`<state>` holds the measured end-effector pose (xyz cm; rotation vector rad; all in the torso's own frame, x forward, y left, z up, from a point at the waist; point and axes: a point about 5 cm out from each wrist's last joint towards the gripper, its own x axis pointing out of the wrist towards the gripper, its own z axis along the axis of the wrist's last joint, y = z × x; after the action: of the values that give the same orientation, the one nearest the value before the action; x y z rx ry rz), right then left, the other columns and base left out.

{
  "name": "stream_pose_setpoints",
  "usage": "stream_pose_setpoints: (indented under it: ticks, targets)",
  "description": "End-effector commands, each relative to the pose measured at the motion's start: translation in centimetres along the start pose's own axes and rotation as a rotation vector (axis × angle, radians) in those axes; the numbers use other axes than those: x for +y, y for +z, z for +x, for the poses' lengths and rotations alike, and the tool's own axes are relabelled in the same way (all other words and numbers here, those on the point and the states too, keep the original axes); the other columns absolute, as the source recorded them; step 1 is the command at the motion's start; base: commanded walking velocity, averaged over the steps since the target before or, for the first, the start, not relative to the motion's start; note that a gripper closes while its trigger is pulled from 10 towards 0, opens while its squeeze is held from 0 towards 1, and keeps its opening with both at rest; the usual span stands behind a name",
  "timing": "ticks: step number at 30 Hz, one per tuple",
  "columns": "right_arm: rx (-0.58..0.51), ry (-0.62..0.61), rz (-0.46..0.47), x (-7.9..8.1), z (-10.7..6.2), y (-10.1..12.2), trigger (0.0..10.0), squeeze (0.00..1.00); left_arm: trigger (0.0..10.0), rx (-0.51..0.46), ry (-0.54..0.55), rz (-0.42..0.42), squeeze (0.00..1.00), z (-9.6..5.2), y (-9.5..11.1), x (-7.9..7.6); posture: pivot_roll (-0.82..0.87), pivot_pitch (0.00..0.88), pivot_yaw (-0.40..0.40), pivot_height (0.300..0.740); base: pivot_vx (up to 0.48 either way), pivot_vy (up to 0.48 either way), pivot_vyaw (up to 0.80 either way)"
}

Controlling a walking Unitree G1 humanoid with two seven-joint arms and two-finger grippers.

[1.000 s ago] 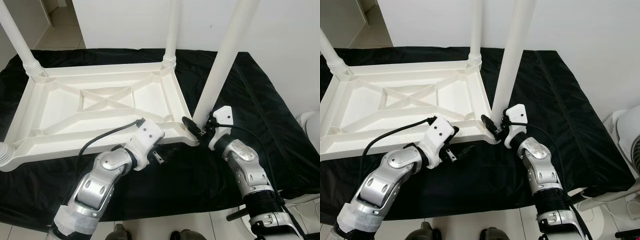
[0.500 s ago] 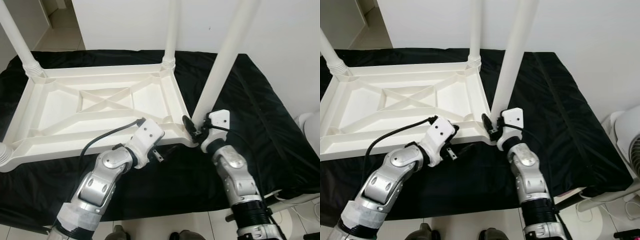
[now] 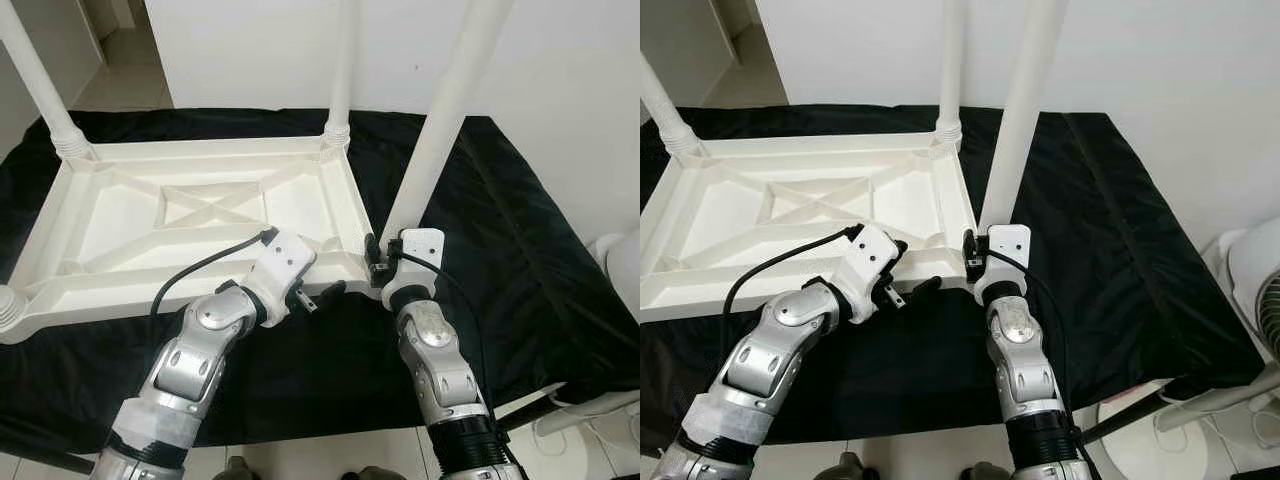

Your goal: Building children table

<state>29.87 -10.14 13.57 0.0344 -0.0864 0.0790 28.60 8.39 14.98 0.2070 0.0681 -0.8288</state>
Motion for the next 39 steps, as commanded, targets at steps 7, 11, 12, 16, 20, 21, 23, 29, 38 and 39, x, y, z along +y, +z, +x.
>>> stream_pose_setpoints:
  ticks: [7, 11, 12, 16, 20, 21, 23, 29, 38, 39]
  targets:
    - [0.006, -0.030, 0.082, 0.7, -0.1, 0.0, 10.0, 1.00, 10.0, -0.052, -0.035, 0.002, 0.00, 0.1, 0.4, 0.0, -0.05, 0.001, 0.018, 0.740, 0.000, 0.000, 0.00]
    - [-0.033, -0.030, 0.067, 0.0, 0.2, 0.6, 10.0, 1.00, 10.0, -0.059, -0.021, 0.013, 0.00, 0.0, 0.6, 0.2, -0.03, 0.006, 0.012, 0.740, 0.000, 0.000, 0.00]
    - [-0.033, -0.030, 0.067, 0.0, 0.2, 0.6, 10.0, 1.00, 10.0, -0.059, -0.021, 0.013, 0.00, 0.0, 0.6, 0.2, -0.03, 0.006, 0.012, 0.740, 0.000, 0.000, 0.00]
    - [-0.071, 0.026, 0.008, -1.2, 0.6, 1.4, 10.0, 0.13, 10.0, -0.066, -0.018, 0.020, 0.00, -0.2, 0.7, 0.0, -0.03, 0.010, 0.007, 0.740, 0.000, 0.000, 0.00]
    - [-0.073, 0.130, -0.032, -1.9, 0.6, 1.4, 10.0, 0.00, 10.0, -0.076, -0.042, 0.018, 0.00, -0.2, 0.5, -0.6, -0.03, 0.014, 0.011, 0.740, 0.000, 0.000, 0.00]
    - [-0.073, 0.130, -0.032, -1.9, 0.6, 1.4, 10.0, 0.00, 10.0, -0.076, -0.042, 0.018, 0.00, -0.2, 0.5, -0.6, -0.03, 0.014, 0.011, 0.740, 0.000, 0.000, 0.00]
    - [-0.066, 0.173, -0.038, -2.1, 0.7, 1.3, 10.0, 0.00, 10.0, -0.072, -0.053, 0.022, 0.00, -0.2, 0.4, -0.8, -0.04, 0.018, 0.014, 0.740, 0.000, 0.000, 0.00]
    - [-0.047, 0.396, -0.085, -3.1, 1.3, 1.0, 10.0, 0.00, 10.0, -0.060, -0.093, -0.006, 0.00, 0.4, 0.3, -1.7, -0.05, 0.020, 0.018, 0.740, 0.000, 0.000, 0.00]
    - [0.033, 0.533, -0.161, -3.9, 1.8, -0.4, 0.0, 0.00, 10.0, -0.072, -0.098, 0.014, 0.00, 0.7, 0.6, -2.1, -0.05, 0.027, 0.003, 0.740, 0.000, 0.000, 0.00]
    - [0.038, 0.539, -0.162, -4.0, 1.9, -0.5, 0.0, 0.00, 10.0, -0.074, -0.097, 0.013, 0.00, 0.7, 0.7, -2.1, -0.05, 0.027, 0.003, 0.740, 0.000, 0.000, 0.00]
